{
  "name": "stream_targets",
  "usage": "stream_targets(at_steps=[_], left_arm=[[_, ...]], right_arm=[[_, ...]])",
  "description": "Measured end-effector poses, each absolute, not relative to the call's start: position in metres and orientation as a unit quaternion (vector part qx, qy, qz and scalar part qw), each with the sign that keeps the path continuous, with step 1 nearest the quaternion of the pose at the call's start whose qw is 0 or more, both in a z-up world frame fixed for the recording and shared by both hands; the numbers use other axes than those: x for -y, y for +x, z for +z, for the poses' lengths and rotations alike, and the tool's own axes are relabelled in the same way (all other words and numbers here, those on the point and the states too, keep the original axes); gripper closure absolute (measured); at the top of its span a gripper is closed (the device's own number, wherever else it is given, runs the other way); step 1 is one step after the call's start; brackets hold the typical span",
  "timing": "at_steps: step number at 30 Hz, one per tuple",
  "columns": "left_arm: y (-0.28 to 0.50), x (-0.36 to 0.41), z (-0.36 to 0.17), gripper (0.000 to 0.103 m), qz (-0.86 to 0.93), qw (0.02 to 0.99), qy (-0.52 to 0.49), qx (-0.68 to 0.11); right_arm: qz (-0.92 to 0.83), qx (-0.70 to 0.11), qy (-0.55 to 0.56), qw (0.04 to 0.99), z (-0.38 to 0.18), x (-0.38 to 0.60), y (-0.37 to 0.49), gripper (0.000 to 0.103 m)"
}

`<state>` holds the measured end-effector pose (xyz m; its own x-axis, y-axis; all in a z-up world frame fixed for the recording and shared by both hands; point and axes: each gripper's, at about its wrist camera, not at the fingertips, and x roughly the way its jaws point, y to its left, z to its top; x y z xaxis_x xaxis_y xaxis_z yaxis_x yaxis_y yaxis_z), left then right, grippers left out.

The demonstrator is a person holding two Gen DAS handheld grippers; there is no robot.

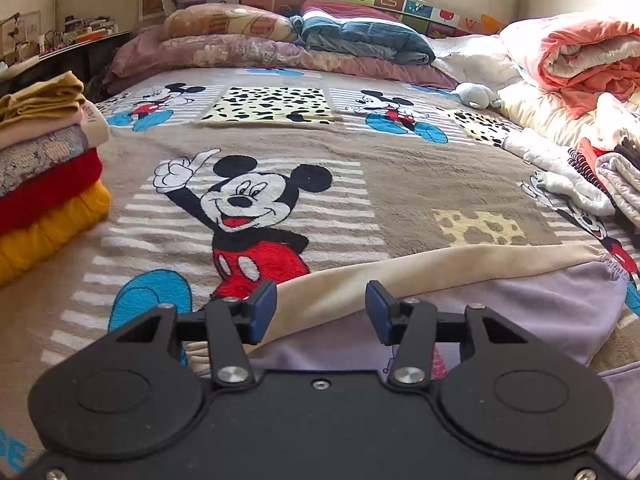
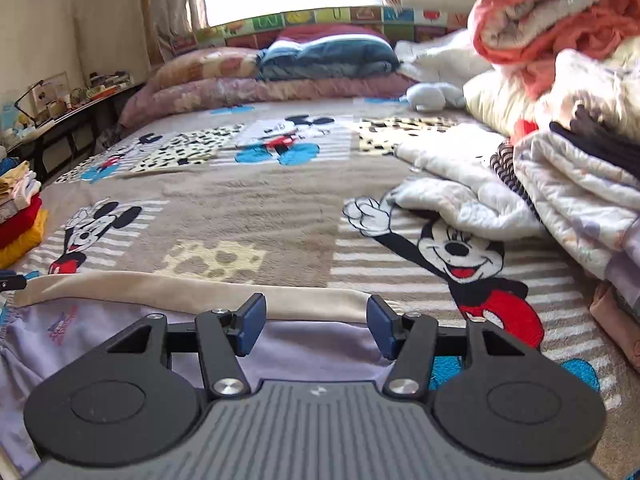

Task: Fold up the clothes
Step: 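Grasp the cream waistband edge with the right gripper while the left gripper approaches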

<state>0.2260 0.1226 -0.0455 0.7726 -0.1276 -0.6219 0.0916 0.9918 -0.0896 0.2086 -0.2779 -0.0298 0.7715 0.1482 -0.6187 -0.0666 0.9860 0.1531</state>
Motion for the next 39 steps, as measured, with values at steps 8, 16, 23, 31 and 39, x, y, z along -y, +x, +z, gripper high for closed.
stream_targets(at_steps=[8, 16, 23, 31, 39], left_arm=[[0.232, -0.134, -0.053, 0.054, -0.072, 0.937, -0.037, -0.340], [0.234, -0.140, -0.056, 0.054, -0.070, 0.936, -0.061, -0.341], [0.233, -0.142, -0.054, 0.054, -0.067, 0.937, -0.066, -0.337], [0.236, -0.139, -0.060, 0.054, -0.065, 0.934, -0.060, -0.347], [0.240, -0.144, -0.071, 0.054, -0.043, 0.928, -0.056, -0.367]], right_arm=[[0.059, -0.403, 0.193, 0.893, -0.087, 0.347, 0.271, 0.051], [0.101, -0.431, 0.196, 0.875, -0.093, 0.346, 0.279, 0.063], [0.102, -0.426, 0.223, 0.871, -0.104, 0.363, 0.274, 0.071], [0.144, -0.386, 0.211, 0.887, -0.096, 0.356, 0.267, 0.096], [0.100, -0.332, 0.225, 0.911, -0.092, 0.369, 0.260, 0.097]])
